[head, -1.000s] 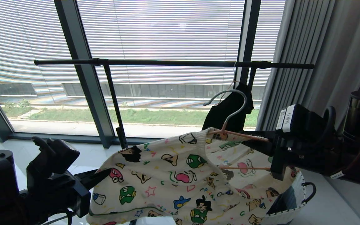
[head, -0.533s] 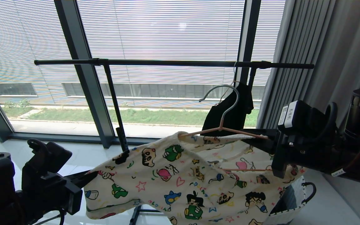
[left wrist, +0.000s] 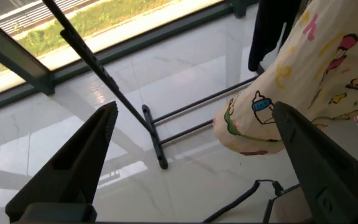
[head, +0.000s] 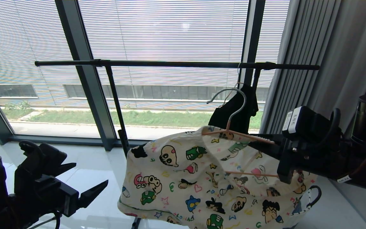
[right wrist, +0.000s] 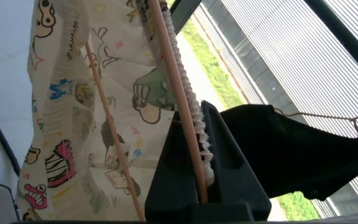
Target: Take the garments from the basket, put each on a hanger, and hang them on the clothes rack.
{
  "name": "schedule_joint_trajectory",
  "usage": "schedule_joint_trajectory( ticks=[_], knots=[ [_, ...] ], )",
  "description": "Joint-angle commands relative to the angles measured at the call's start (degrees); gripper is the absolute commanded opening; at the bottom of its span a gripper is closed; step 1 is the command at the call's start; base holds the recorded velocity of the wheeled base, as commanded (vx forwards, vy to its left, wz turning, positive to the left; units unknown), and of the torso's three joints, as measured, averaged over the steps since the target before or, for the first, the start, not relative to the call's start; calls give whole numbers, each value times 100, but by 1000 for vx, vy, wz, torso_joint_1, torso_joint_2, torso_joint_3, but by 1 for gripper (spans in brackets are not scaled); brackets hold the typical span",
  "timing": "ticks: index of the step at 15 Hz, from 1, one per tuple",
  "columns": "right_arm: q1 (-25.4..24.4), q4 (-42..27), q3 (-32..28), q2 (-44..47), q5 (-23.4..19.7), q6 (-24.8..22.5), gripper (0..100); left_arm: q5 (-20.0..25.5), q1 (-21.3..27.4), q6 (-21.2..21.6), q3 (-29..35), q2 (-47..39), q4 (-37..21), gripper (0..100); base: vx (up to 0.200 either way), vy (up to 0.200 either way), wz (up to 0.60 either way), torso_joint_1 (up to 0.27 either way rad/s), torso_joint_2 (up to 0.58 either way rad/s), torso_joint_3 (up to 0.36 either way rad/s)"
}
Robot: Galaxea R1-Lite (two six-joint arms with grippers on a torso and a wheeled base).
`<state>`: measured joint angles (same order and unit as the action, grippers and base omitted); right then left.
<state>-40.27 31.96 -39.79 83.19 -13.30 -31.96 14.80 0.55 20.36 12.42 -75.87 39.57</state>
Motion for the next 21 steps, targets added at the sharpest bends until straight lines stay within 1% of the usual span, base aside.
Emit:
schedule_joint_trajectory(
  ticks=[1, 2, 3, 4, 5, 6, 7, 8, 10, 13, 14, 15, 16, 17, 18, 19, 20, 21],
  knots=[
    [19, -103, 165, -75, 126, 6, 0, -443, -134, -32, 103, 319, 7, 100, 0, 0, 0, 0, 0, 0],
    [28, -419, 314, -198, 310, 67, 0, -1181, -178, -243, 313, 451, 7, 100, 0, 0, 0, 0, 0, 0],
    [19, -709, 402, -321, 495, 155, 0, -1665, -178, -515, 463, 503, 7, 100, 0, 0, 0, 0, 0, 0],
    [19, -779, 419, -347, 539, 182, 0, -1770, -187, -577, 507, 503, 7, 100, 0, 0, 0, 0, 0, 0],
    [19, -1175, 437, -497, 767, 410, 0, -2394, -195, -832, 674, 468, 7, 100, 0, 0, 0, 0, 0, 0],
    [19, -1483, 428, -620, 1049, 621, 0, -3009, -195, -867, 709, 407, 7, 100, 0, 0, 0, 0, 0, 0],
    [19, -1702, 428, -708, 1312, 771, 0, -3255, -195, -867, 700, 389, 7, 100, 0, 0, 0, 0, 0, 0],
    [19, -1940, 428, -769, 1497, 973, 0, -3299, -195, -867, 700, 380, 7, 100, 0, 0, 0, 0, 0, 0],
    [19, -2370, 402, -795, 1673, 1359, 0, -3299, -187, -867, 735, 380, 7, 100, 0, 0, 0, 0, 0, 0],
    [10, -2528, 428, -672, 1708, 2063, 0, -3299, -187, -867, 744, 336, 7, 100, 0, 0, 0, 0, 0, 0],
    [-8, -2511, 393, -479, 1822, 2634, 0, -3299, -187, -876, 788, 275, 7, 100, 0, 0, 0, 0, 0, 0],
    [-16, -2511, 349, -347, 2051, 2924, 0, -3299, -187, -884, 841, 249, 7, 100, 0, 0, 0, 0, 0, 0],
    [-16, -2467, 323, -119, 2455, 3258, 0, -3282, -178, -902, 929, 213, 7, 100, 0, 0, 0, 0, 0, 0],
    [-43, -2397, 305, 4, 2648, 3522, 0, -3273, -169, -911, 964, 152, 7, 100, 0, 0, 0, 0, 0, 0],
    [-139, -2247, 209, 215, 2868, 4049, 0, -3273, -143, -911, 981, 99, 7, 100, 0, 0, 0, 0, 0, 0],
    [-227, -2203, 50, 356, 3044, 4418, 0, -3273, -64, -911, 955, 99, 7, 100, 0, 0, 0, 0, 0, 0],
    [-359, -2203, -134, 461, 3228, 4743, 0, -3282, 7, -911, 937, 99, 7, 100, 0, 0, 0, 0, 0, 0],
    [-456, -2203, -266, 497, 3325, 4910, 0, -3282, 24, -902, 937, 99, 7, 100, 0, 0, 0, 0, 0, 0]
  ],
)
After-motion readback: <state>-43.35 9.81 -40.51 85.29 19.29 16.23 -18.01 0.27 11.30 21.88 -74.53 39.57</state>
